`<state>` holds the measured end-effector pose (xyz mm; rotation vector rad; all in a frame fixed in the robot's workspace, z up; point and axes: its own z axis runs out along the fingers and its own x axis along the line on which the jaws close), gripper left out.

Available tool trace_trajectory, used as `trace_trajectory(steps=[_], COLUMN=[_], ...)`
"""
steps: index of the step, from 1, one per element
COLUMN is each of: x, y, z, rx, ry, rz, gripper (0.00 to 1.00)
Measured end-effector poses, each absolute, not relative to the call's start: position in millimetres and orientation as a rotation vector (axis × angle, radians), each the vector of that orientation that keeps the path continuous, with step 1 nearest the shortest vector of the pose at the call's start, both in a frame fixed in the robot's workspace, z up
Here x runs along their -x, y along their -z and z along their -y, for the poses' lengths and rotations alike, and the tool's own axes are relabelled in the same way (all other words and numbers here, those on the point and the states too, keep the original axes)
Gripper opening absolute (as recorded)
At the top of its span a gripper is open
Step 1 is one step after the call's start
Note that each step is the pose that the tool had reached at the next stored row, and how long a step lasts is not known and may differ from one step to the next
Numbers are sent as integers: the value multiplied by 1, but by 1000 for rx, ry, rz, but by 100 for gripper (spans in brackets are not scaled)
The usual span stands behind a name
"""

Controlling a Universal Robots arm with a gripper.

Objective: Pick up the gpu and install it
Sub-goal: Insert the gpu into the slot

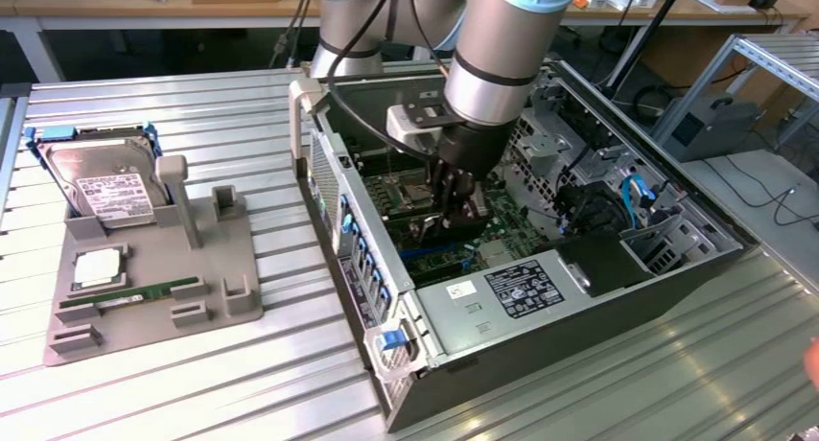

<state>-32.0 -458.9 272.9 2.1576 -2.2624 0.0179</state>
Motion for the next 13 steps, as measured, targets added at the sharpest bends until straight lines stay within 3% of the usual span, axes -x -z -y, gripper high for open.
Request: trace_trajectory(steps=[13], x=[37], y=[-267], z=[456], rx=[-2159], ry=[-16], rz=[2263], gripper=[27])
